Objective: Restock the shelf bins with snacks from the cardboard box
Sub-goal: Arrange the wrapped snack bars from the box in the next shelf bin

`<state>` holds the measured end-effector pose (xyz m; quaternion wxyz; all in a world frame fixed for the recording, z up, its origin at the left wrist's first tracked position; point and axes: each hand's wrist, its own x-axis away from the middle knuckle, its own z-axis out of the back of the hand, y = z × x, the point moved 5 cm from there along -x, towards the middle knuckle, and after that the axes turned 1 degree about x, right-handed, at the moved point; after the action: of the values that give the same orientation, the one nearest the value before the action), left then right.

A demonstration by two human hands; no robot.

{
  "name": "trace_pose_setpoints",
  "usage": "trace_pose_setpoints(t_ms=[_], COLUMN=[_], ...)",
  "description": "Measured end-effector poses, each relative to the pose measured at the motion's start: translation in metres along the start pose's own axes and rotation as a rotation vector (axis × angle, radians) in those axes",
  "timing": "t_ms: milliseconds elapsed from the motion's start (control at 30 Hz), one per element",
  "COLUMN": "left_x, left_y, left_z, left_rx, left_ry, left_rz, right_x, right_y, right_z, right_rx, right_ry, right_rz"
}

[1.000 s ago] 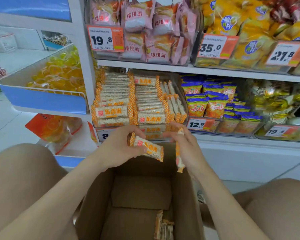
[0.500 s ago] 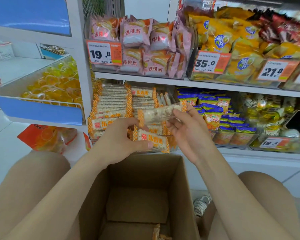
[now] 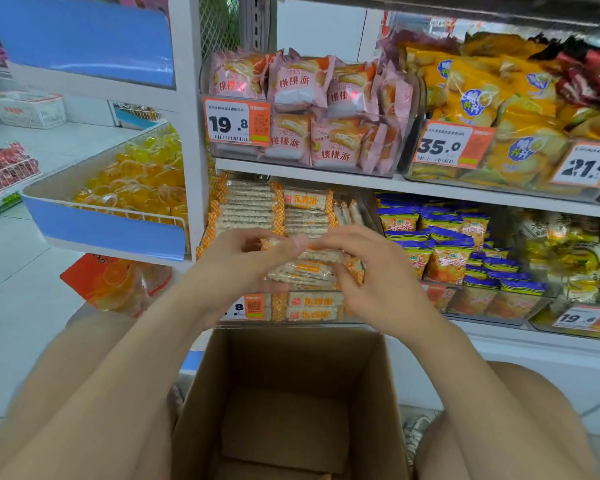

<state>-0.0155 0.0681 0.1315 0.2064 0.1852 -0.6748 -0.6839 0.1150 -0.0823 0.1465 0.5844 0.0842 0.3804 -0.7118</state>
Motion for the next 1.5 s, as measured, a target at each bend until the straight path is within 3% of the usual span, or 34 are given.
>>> trace_pose_setpoints(t_ms=[100,167,333,467,567,733,867,1000,1167,1333,1500], left_x=[-0.006,-0.010,-0.018,-0.038,-0.057,-0.089,-0.110,-0.126,-0.132,-0.132,-0.131], left_y=[-0.001,0.004,0.026,0.026,0.020,-0.001,-0.016,-0.022,-0.031,-0.032,-0.030], left_z=[0.001,0.002,-0.007,-0.004,0.001,0.006,0.012,0.021,0.022,0.020,0.021], left_rx=[-0.001,-0.160,-0.560,-0.555,-0.709,-1.232,-1.349,-1.386,-1.440,-1.446,-1.404], left_ry=[0.074,0.090,-0.076,-0.119,0.009,0.109,0.051,0.026,-0.032,-0.022,0.004], left_rz=[-0.025,-0.110,-0.403,-0.439,-0.448,-0.293,-0.092,-0.015,0.048,0.037,-0.002], right_x=[0.000,-0.001,-0.013,-0.021,-0.033,-0.067,-0.098,-0.123,-0.137,-0.143,-0.138], right_y=[-0.004,-0.002,0.018,0.034,0.053,0.081,0.104,0.124,0.147,0.148,0.144], right_z=[-0.004,-0.005,-0.004,-0.006,-0.011,-0.040,-0.073,-0.090,-0.098,-0.100,-0.093], right_rx=[0.018,-0.051,-0.181,-0.094,0.155,0.679,0.883,0.814,0.694,0.524,0.633], right_ry=[-0.112,-0.148,-0.217,-0.259,-0.169,-0.037,-0.090,-0.133,-0.328,-0.339,-0.251], right_rz=[-0.012,-0.099,-0.189,-0.169,-0.157,-0.132,-0.207,-0.248,-0.327,-0.206,-0.273])
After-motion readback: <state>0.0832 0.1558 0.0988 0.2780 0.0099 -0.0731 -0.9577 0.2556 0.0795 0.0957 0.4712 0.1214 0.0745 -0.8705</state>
